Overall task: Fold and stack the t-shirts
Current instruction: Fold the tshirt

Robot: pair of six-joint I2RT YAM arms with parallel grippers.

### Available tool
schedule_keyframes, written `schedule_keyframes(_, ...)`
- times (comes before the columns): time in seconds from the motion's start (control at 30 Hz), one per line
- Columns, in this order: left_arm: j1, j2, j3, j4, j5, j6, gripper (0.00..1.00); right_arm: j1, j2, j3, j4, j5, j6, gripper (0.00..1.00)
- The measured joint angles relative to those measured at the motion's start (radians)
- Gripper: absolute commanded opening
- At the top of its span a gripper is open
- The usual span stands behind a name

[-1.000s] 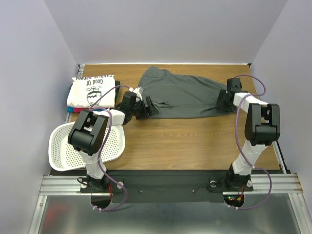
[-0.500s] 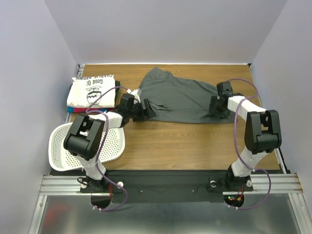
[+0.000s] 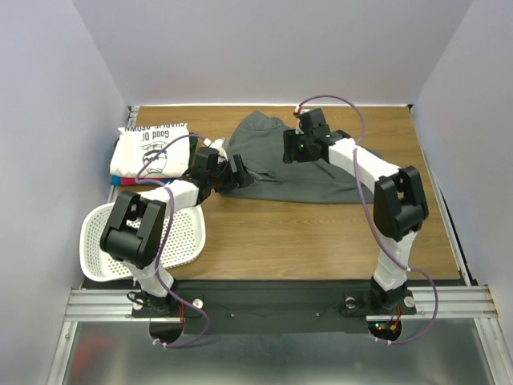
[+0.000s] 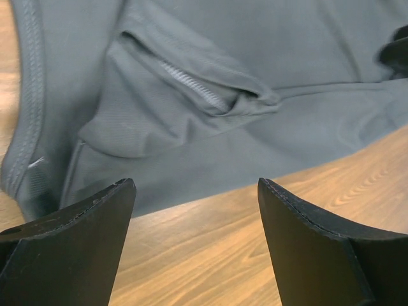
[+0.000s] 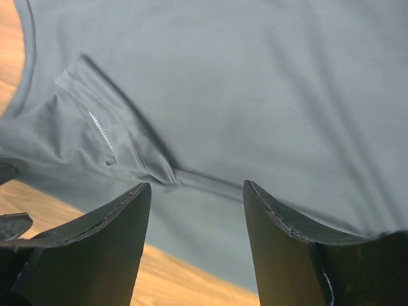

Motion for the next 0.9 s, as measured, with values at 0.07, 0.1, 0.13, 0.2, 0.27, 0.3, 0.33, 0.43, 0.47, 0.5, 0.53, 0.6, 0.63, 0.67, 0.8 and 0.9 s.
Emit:
schedule_keyframes(0.07, 0.003, 0.019, 0.0, -0.002, -0.006, -0.001, 0.89, 0.014, 0.057, 0.011, 0.014, -0.032, -0.005, 0.65)
schedule_keyframes(0.1, 0.005, 0.027, 0.0, -0.003, -0.008, -0.002, 0.89, 0.019, 0.084, 0.016, 0.014, -0.048, -0.007, 0.65)
schedule_keyframes(0.13, 0.007, 0.032, 0.0, -0.004, -0.01, -0.003, 0.89, 0.022, 0.098, 0.02, 0.014, -0.059, -0.01, 0.65)
schedule_keyframes(0.2, 0.01, 0.036, 0.0, -0.005, -0.012, -0.004, 0.89, 0.027, 0.134, 0.032, 0.014, -0.088, -0.014, 0.65)
schedule_keyframes(0.27, 0.014, 0.039, 0.0, -0.004, -0.015, -0.004, 0.89, 0.035, 0.165, 0.059, 0.015, -0.109, -0.02, 0.65)
schedule_keyframes(0.3, 0.016, 0.042, 0.0, -0.003, -0.017, -0.004, 0.89, 0.037, 0.175, 0.071, 0.019, -0.119, -0.022, 0.65)
schedule_keyframes(0.33, 0.017, 0.047, 0.0, -0.002, -0.019, -0.004, 0.89, 0.04, 0.187, 0.087, 0.021, -0.125, -0.023, 0.65)
schedule_keyframes(0.43, 0.026, 0.058, 0.0, 0.0, -0.022, -0.004, 0.89, 0.053, 0.207, 0.121, 0.039, -0.145, -0.027, 0.65)
schedule_keyframes(0.47, 0.029, 0.063, 0.0, 0.001, -0.022, -0.004, 0.89, 0.057, 0.21, 0.127, 0.044, -0.153, -0.029, 0.65)
schedule_keyframes(0.5, 0.031, 0.067, 0.0, 0.0, -0.023, -0.004, 0.89, 0.066, 0.212, 0.133, 0.048, -0.158, -0.031, 0.65)
schedule_keyframes(0.53, 0.034, 0.071, 0.0, 0.001, -0.023, -0.004, 0.89, 0.069, 0.213, 0.135, 0.05, -0.162, -0.033, 0.65)
schedule_keyframes(0.6, 0.04, 0.08, 0.0, 0.002, -0.021, -0.007, 0.89, 0.082, 0.219, 0.143, 0.055, -0.174, -0.041, 0.65)
schedule_keyframes(0.63, 0.043, 0.08, 0.0, 0.006, -0.021, -0.007, 0.89, 0.088, 0.224, 0.147, 0.057, -0.179, -0.045, 0.65)
schedule_keyframes(0.67, 0.044, 0.08, 0.0, 0.008, -0.021, -0.008, 0.89, 0.092, 0.228, 0.151, 0.058, -0.183, -0.048, 0.65)
schedule_keyframes(0.8, 0.05, 0.08, 0.0, 0.01, -0.021, -0.008, 0.89, 0.109, 0.259, 0.164, 0.062, -0.198, -0.059, 0.65)
schedule_keyframes(0.9, 0.055, 0.08, -0.002, 0.012, -0.021, -0.008, 0.89, 0.115, 0.279, 0.164, 0.061, -0.201, -0.066, 0.64)
